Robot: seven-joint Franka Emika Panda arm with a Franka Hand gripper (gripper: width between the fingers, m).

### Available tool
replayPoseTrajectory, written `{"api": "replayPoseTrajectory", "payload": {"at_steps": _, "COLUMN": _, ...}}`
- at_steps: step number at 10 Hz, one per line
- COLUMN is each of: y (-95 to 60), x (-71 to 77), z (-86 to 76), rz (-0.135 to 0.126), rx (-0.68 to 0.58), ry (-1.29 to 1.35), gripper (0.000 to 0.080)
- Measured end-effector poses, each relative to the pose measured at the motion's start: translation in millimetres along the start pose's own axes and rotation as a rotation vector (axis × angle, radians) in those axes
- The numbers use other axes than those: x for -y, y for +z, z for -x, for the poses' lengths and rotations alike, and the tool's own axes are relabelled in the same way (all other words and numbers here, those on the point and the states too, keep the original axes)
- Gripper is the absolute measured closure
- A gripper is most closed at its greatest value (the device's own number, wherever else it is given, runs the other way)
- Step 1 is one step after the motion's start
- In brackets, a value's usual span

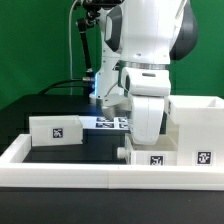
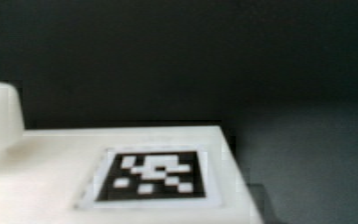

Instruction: Assemble drawer

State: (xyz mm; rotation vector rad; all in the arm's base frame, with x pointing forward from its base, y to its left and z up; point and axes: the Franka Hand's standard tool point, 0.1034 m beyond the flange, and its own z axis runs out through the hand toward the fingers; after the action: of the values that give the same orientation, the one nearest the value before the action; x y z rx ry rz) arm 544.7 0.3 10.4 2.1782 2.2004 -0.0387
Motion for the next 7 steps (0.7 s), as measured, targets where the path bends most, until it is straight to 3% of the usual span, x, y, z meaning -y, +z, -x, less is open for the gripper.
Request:
{"api": "replayPoseTrajectory", "payload": {"at_steps": 4, "y": -0.2, "x": -1.2, "z": -11.1, "rz": 0.003, "rx": -0.001, "ry": -0.028, "gripper": 0.0758}}
{"api": "replayPoseTrajectory", "payload": {"at_steps": 7, "y": -0.2, "x": -1.2, "z": -10.7, "rz": 0.003, "rx": -0.001, "ry": -0.028, "gripper": 0.0758}}
